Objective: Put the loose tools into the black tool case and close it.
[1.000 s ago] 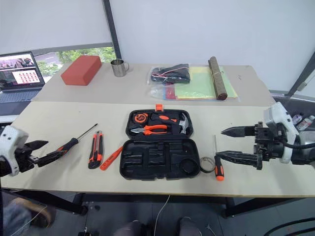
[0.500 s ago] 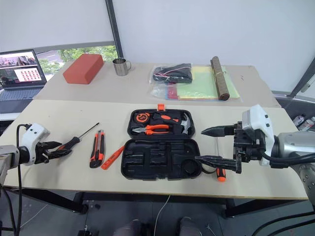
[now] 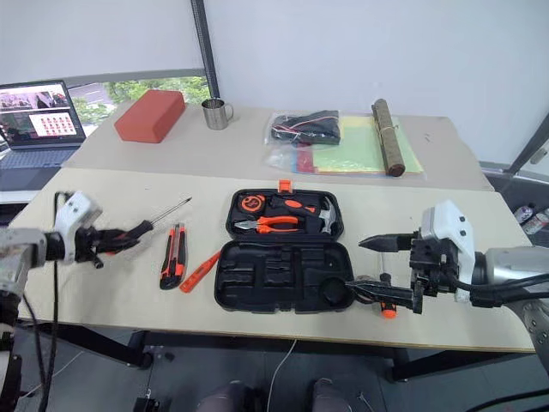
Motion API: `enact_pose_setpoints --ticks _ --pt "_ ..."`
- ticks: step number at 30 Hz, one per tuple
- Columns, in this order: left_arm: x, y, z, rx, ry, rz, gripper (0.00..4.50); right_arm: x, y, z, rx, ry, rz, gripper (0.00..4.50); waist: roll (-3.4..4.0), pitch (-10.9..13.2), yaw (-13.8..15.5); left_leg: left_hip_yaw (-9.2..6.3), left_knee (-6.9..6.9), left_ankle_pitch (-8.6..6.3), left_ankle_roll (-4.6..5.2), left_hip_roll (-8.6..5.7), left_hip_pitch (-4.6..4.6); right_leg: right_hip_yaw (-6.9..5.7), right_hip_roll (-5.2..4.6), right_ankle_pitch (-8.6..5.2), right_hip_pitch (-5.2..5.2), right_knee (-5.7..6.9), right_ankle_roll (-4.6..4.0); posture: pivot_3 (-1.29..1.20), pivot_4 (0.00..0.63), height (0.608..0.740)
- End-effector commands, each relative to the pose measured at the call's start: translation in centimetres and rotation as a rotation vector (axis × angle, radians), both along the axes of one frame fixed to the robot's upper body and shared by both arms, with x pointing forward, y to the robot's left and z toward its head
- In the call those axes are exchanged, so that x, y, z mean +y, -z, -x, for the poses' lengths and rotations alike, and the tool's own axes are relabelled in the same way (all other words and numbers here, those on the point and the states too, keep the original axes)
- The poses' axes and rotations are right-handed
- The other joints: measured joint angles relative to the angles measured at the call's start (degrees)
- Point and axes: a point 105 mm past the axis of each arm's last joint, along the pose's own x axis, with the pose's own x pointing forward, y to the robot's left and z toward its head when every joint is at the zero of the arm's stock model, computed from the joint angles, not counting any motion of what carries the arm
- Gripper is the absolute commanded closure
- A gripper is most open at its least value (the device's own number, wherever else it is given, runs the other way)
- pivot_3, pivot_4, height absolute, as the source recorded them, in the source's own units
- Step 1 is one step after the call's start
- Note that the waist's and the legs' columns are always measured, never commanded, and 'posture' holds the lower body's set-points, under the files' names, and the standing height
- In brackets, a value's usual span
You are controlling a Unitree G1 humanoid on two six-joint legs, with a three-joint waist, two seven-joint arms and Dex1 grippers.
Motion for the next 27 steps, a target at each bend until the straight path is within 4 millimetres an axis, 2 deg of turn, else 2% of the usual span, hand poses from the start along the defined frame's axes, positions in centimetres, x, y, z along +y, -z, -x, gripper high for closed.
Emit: enact_pose_setpoints --ticks 1,6,10,17,27 --pt "-6.9 -2.8 0.5 -0.039 0.352 -0.097 3.55 -0.9 -0.8 -0.3 -0.088 0.065 0.050 0.00 0.00 0.00 -0.01 0.00 0.00 -0.01 0.01 -0.09 0.03 -0.01 -0.03 -0.01 0.05 0.00 0.09 0.00 0.150 0.736" --pt "-13.2 -1.6 -0.3 0.002 0.546 -0.137 3.55 -1.4 -0.4 -0.7 -0.097 0.135 0.062 0.00 0.01 -0.01 -0.39 0.02 0.00 0.12 0.27 -0.18 0.19 0.11 0.01 -0.16 0.21 0.00 0.53 0.00 0.150 0.736" --pt "-15.8 0.8 -1.2 0.069 0.560 -0.198 3.55 -1.4 -0.3 -0.7 -0.110 0.172 0.058 0.00 -0.08 0.05 -0.93 0.02 0.03 0.15 0.34 -0.10 0.18 0.27 0.24 -0.14 0.13 0.03 0.50 0.00 0.150 0.736" --pt "-17.7 2.9 -2.4 0.103 0.543 -0.228 3.55 -1.6 -0.3 -0.6 -0.128 0.228 0.046 0.00 -0.10 0.06 -0.48 -0.04 0.04 0.15 0.38 -0.06 0.16 0.45 0.20 -0.08 0.11 0.03 0.39 0.00 0.150 0.736" --pt "-18.8 2.9 -1.9 0.082 0.619 -0.220 3.55 -2.0 -0.2 -0.6 -0.134 0.274 0.017 0.00 -0.11 0.07 -0.29 -0.23 0.21 0.12 0.45 -0.08 0.06 0.38 -0.03 0.01 0.15 0.04 0.25 0.00 0.150 0.736"
